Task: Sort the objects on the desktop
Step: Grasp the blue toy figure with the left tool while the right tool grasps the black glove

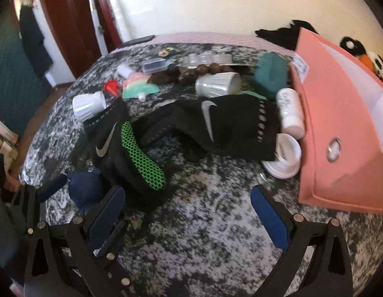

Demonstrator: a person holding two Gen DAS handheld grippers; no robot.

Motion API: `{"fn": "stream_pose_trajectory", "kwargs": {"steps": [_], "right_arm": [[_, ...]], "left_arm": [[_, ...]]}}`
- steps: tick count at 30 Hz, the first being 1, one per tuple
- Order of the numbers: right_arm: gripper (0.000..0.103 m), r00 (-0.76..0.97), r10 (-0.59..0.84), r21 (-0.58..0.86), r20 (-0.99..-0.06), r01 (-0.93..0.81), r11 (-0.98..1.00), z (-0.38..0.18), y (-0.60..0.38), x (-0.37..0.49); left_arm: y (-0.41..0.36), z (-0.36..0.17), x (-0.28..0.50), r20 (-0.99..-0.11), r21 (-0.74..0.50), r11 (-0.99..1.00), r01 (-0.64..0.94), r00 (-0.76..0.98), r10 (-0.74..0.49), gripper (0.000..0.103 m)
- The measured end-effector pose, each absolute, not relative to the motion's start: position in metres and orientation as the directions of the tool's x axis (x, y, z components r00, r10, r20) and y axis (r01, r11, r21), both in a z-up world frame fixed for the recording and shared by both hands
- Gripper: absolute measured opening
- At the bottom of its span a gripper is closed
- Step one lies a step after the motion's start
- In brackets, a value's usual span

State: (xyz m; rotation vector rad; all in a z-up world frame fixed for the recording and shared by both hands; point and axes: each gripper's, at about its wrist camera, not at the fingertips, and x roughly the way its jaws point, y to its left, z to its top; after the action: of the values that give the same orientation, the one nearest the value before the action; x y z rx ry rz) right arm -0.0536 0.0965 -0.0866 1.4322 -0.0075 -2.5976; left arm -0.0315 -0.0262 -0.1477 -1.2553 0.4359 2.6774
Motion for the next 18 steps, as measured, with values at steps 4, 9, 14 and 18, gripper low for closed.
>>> {"fn": "stream_pose_trajectory", "kwargs": {"steps": [4,9,14,18], "right_arm": [[0.101,-0.502,-0.169,0.084,-0.848,0.187,-0.979,-0.096,0.083,-0.066],[0.101,-0.466,-0.191,0.084,-0.864,0.241,-0.967,-0.111,0.062,-0.081],[0.099,-0.425,-0.217,0.102,-0.879,0.277,-0.955,-0.13,0.042,-0.094],[0.035,-0.407,-0.266,0.12,-0.874,0.35,-0.929,-0.131,0.027,-0.091]], "left_arm": [[-0.053,-0.156,-0.048,-0.837,0.014,-0.961,-0.275,-0.529,0.14,0.103],[-0.063,-0.154,-0.047,-0.829,-0.006,-0.955,-0.296,-0.532,0.17,0.098],[-0.071,-0.151,-0.046,-0.825,-0.021,-0.96,-0.278,-0.537,0.174,0.097],[-0.083,-0.148,-0.041,-0.818,-0.07,-0.97,-0.234,-0.543,0.19,0.097]]}}
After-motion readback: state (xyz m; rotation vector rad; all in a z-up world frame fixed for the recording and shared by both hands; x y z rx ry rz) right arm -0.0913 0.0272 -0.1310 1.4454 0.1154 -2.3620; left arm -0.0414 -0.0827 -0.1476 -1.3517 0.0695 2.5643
